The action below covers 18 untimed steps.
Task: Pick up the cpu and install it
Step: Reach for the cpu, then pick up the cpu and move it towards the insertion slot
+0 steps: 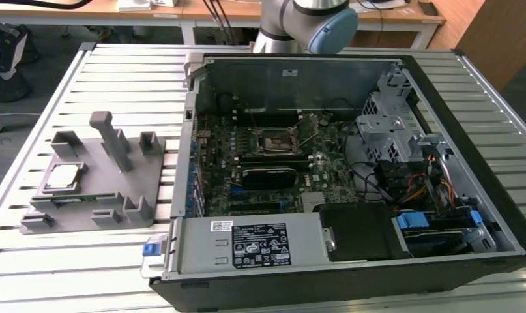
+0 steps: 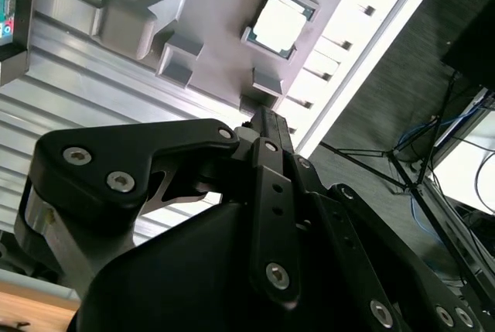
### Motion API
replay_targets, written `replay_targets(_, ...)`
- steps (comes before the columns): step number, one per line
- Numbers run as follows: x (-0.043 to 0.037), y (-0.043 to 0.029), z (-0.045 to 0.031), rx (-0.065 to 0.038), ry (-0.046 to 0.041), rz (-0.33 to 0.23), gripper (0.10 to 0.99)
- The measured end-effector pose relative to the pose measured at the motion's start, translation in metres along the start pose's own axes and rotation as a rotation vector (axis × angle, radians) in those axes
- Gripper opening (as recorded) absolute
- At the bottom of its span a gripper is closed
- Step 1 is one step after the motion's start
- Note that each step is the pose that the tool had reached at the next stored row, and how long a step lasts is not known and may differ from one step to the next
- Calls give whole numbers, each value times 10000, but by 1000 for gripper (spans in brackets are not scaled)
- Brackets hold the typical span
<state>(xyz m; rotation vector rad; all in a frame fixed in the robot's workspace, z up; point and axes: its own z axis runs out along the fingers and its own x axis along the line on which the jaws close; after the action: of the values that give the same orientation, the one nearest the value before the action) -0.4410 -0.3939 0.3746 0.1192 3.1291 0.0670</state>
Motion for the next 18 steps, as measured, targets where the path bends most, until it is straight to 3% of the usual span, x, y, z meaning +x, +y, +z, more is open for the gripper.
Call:
replay_targets(11,80,-6,21,3,46,1,106)
replay_targets(18,82,-10,85,12,140,6,106)
